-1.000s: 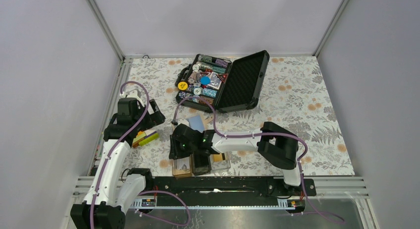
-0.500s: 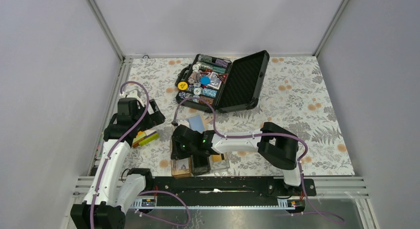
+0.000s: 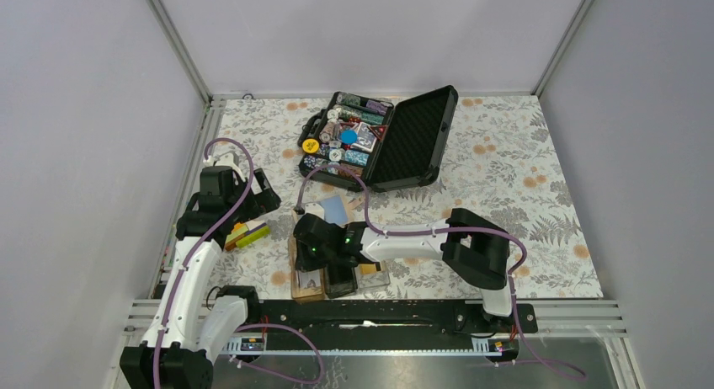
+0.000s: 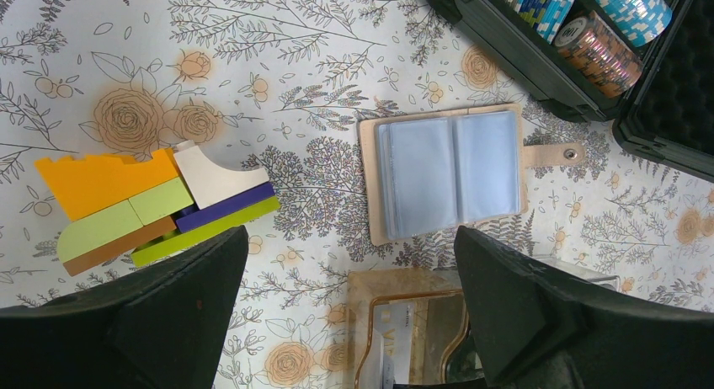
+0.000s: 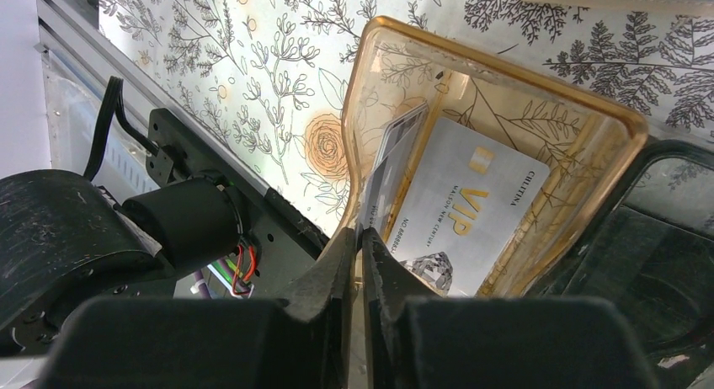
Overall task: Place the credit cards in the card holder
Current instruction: Pick up the credit card from the storage box.
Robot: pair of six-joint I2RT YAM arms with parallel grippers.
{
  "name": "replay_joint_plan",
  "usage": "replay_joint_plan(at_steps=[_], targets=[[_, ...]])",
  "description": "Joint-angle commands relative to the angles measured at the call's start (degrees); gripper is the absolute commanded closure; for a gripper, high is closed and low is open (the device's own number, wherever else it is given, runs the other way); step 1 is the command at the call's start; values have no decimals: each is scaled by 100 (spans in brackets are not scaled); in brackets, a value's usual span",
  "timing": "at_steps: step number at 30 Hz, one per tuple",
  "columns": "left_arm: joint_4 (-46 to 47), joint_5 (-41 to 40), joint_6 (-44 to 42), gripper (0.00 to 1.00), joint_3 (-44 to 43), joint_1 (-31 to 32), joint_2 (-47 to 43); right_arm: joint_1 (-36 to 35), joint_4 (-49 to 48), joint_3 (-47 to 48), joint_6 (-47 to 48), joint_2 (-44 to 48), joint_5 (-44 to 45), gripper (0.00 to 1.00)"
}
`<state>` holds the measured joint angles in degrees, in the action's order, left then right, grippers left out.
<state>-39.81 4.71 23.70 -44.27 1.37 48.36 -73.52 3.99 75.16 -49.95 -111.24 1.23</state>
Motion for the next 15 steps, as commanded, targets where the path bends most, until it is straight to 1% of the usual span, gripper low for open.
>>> replay_joint_plan(at_steps=[1,15], targets=[[123,-60,-120,1,-161,-50,-53,-93,20,204,60,226,184,94],[145,-5,-123,1,-161,-58,-24,-208,129,430,173,282,275,94]])
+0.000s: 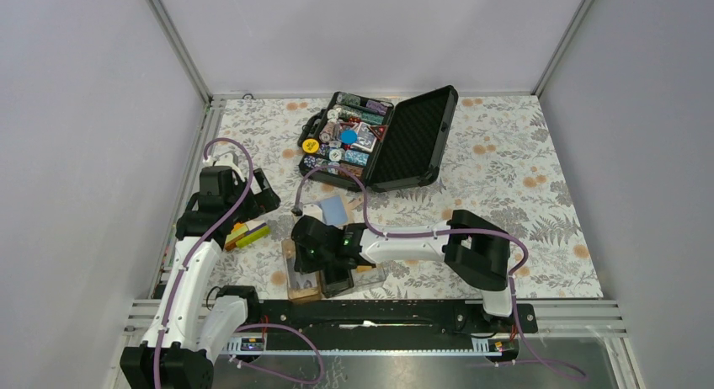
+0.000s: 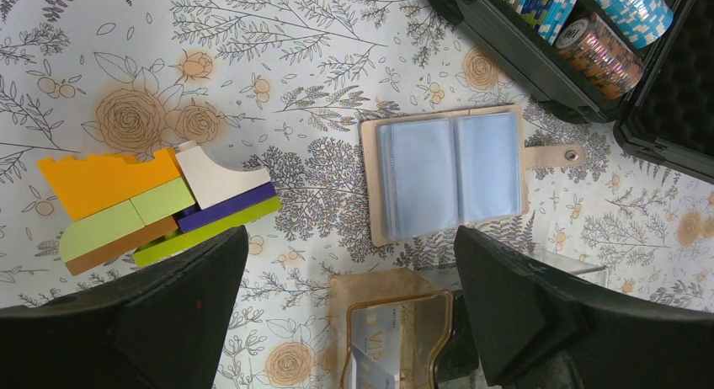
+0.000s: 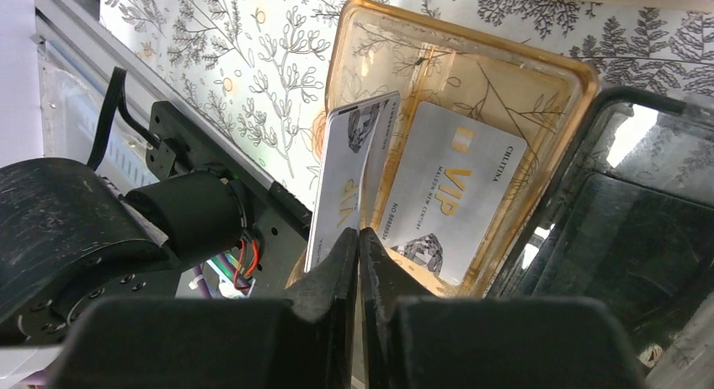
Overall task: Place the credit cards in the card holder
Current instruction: Pick up the credit card from the storage box.
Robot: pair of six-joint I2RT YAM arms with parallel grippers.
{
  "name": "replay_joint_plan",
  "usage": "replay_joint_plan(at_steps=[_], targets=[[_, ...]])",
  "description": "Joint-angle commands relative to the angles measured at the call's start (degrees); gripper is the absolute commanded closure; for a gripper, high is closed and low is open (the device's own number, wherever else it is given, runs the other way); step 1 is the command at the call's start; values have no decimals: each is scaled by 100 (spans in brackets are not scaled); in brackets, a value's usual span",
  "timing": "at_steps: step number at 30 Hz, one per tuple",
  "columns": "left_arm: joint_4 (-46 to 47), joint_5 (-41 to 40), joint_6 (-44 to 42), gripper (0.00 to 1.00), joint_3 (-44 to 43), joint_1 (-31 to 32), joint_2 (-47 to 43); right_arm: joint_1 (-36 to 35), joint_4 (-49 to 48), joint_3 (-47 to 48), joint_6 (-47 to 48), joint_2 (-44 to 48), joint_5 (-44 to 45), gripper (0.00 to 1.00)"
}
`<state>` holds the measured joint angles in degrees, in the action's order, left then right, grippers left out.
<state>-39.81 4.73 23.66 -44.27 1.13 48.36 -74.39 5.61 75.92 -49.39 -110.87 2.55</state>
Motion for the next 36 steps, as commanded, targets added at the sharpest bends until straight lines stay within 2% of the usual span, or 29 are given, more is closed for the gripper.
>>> replay_joint_plan(at_steps=[1,12,27,33,36], targets=[[141,0,-116,1,-161,-33,-20,-127,-21,373,126,246,153,94],[140,17,-118,1,-158,-38,-37,-231,289,667,299,255,431,98],[137,-34,-10,1,-187,-36,-46,-282,580,512,549,929,1140,100],[357,253,345,1,80,-40,-98,-233,780,507,1047,1270,1727,100],[499,450,579,1,248,-50,-42,84,805,528,1345,1418,1629,100]])
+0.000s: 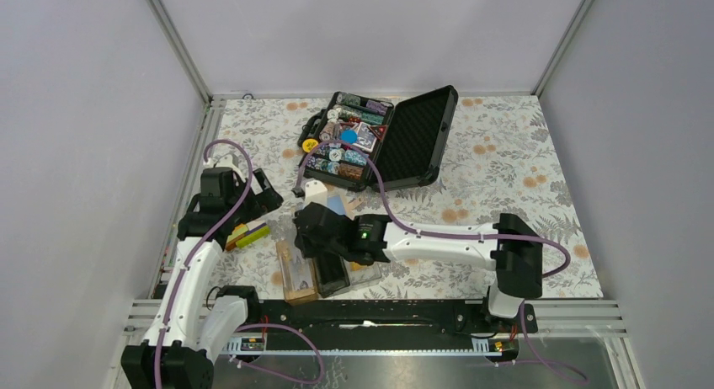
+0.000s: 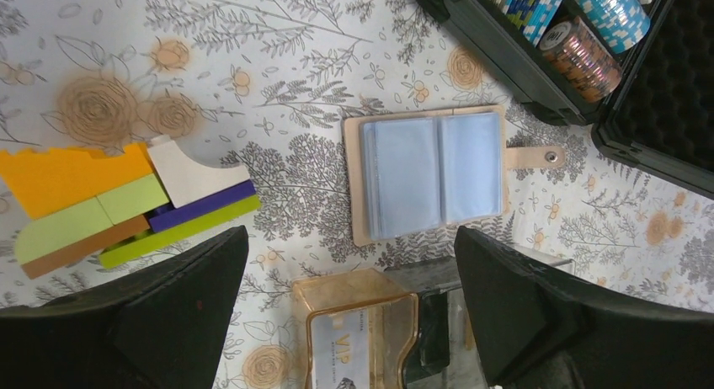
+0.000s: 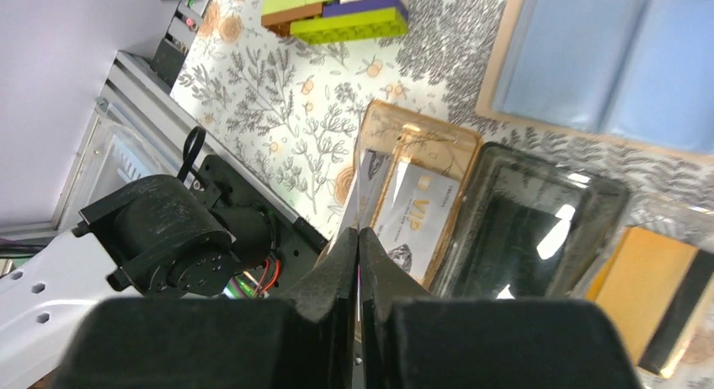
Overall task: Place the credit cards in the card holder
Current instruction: Pick up the credit card from the storage box, then insert the credit card into the card holder.
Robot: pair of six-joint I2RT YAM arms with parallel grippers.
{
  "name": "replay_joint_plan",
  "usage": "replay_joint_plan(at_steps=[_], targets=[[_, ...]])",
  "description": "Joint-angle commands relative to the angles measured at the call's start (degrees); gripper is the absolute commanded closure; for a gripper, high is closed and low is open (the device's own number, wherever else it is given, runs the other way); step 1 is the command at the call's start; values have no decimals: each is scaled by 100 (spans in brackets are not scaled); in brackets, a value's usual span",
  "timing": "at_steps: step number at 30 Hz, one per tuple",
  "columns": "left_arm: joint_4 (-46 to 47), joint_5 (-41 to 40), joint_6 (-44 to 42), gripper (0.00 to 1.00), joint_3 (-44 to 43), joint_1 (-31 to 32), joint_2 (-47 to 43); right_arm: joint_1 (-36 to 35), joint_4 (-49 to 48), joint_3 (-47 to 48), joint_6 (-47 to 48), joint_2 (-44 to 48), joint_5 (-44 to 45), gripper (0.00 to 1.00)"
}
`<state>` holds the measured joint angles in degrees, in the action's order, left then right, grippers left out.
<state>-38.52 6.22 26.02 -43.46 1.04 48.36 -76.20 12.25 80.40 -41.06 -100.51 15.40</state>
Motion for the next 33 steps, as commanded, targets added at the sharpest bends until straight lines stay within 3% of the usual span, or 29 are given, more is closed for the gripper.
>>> replay_joint_plan(at_steps=[1,8,15,23,33], targets=[[420,331,411,1,213,-39,-12,416,146,96,572,417,211,100],[1006,526,899,2,427,-42,404,1765,157,213,1174,287,-990,100],[1592,740,1060,8,387,-38,1355,2895,149,652,1407,-486,-2752,100],[2015,841,1124,18,384,-25,2134,3280,152,1167,1633,-1322,-3686,100],[2103,900,1142,26,519,147,2513,3284,-217,1008,1418,-1754,-4050,100]])
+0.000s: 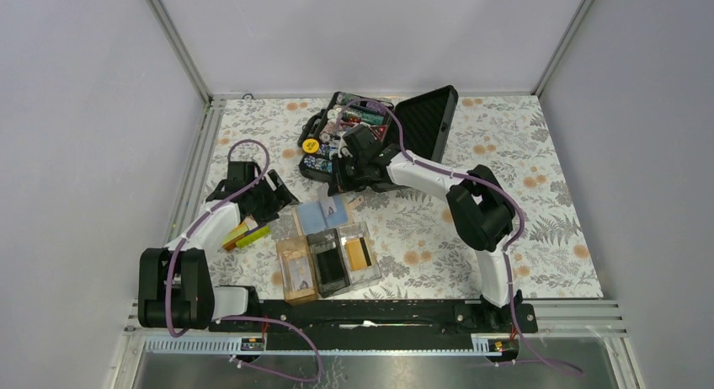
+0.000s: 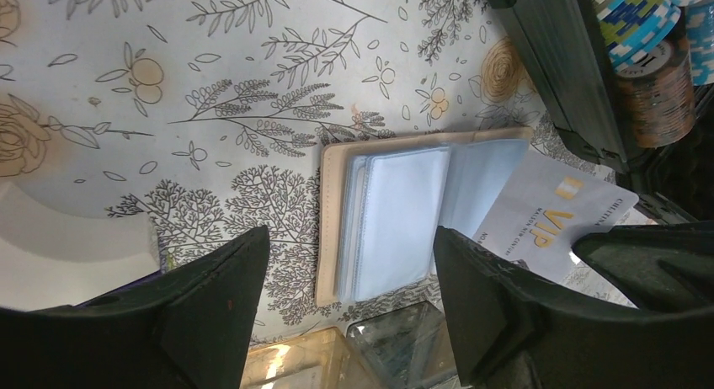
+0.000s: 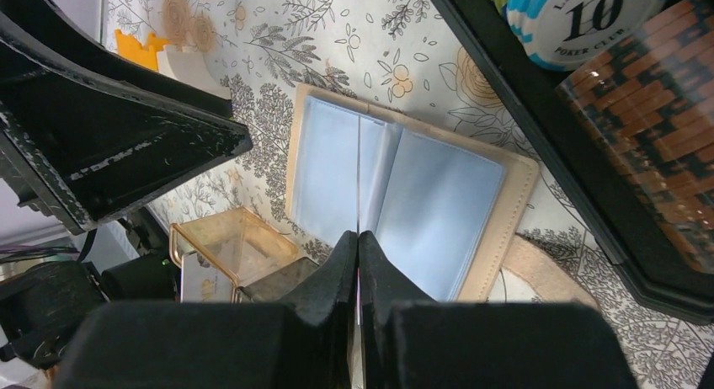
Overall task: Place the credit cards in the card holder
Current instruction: Insert the credit card into the card holder.
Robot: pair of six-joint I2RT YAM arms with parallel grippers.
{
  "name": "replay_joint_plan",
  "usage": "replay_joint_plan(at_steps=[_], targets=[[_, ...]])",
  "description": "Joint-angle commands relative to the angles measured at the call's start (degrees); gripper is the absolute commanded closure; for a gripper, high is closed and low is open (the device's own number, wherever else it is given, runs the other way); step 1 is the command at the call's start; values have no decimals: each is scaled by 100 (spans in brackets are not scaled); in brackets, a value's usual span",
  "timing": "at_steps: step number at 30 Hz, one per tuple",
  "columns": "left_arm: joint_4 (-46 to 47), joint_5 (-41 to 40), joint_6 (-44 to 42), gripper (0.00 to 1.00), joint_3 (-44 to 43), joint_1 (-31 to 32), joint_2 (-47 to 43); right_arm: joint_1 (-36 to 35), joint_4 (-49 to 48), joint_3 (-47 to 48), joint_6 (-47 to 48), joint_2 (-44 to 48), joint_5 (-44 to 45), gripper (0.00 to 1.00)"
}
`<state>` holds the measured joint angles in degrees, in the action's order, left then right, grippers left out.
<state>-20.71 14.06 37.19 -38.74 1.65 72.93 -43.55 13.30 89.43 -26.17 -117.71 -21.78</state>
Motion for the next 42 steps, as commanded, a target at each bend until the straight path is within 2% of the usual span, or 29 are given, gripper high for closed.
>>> replay_joint_plan(at_steps=[1,19,36,42], targets=[[322,98,26,27,60,110,79,14,-358,94,-107,-60,-335,100],[355,137,35,35,58,266,357,18,-554,-12,-347,-500,-317,100],[574,202,87,55,177,340,640,15,-485,-276,-922,-628,-171,100],[645,215,115,58,265,371,662,20,-712,-587,-1312,-594,-121,100]])
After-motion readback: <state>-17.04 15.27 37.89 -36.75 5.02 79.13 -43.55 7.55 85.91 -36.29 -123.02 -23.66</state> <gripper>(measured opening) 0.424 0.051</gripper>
